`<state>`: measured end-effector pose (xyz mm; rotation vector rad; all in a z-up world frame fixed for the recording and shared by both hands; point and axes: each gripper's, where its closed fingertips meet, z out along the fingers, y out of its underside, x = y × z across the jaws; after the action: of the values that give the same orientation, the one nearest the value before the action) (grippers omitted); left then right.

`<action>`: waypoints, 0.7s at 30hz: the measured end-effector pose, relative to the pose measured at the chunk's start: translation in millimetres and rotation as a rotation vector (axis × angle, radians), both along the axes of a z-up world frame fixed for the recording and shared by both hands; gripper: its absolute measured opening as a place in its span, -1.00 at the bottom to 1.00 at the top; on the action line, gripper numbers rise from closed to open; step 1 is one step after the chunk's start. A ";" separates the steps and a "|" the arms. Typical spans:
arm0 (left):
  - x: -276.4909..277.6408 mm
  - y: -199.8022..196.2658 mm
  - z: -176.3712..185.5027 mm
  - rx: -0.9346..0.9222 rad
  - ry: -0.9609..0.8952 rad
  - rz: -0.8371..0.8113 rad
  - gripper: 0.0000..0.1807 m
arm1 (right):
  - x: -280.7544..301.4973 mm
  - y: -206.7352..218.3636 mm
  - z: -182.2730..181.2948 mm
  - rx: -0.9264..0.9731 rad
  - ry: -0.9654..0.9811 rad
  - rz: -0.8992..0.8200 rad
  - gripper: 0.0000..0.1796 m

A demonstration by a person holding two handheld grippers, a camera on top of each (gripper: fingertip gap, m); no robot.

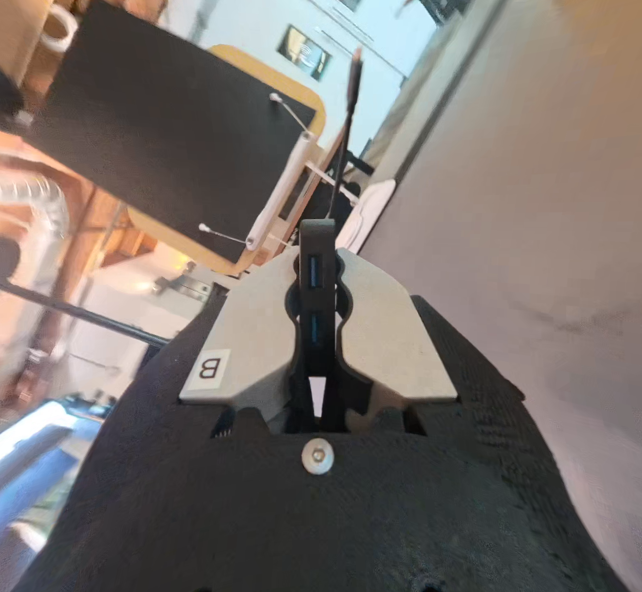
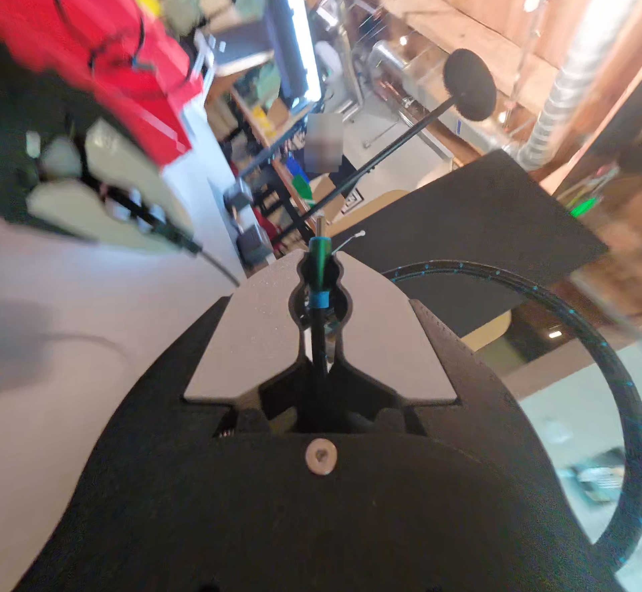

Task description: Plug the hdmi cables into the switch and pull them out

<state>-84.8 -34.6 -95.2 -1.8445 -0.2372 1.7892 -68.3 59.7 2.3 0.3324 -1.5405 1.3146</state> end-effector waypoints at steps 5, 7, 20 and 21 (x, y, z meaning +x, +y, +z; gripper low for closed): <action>-0.6 -5.4 -31.6 -0.132 -0.071 0.017 -0.85 | -31.7 87.5 37.5 -0.270 -0.535 -0.002 -0.88; -3.3 -7.6 -27.9 -0.104 -0.066 0.029 -0.84 | -44.5 135.3 37.6 -0.363 -0.769 -0.039 -0.88; -8.6 -2.8 -44.4 -0.150 -0.135 0.015 -0.84 | -25.6 266.1 -116.6 0.198 -1.447 -0.657 -0.47; -8.5 -4.0 -43.4 -0.131 -0.138 0.015 -0.84 | -26.9 261.9 -113.1 0.188 -1.449 -0.648 -0.39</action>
<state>-93.3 -38.6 -138.6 -2.0663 -0.1902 1.7258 -95.2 321.6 -110.8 -1.1955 -2.5863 0.7942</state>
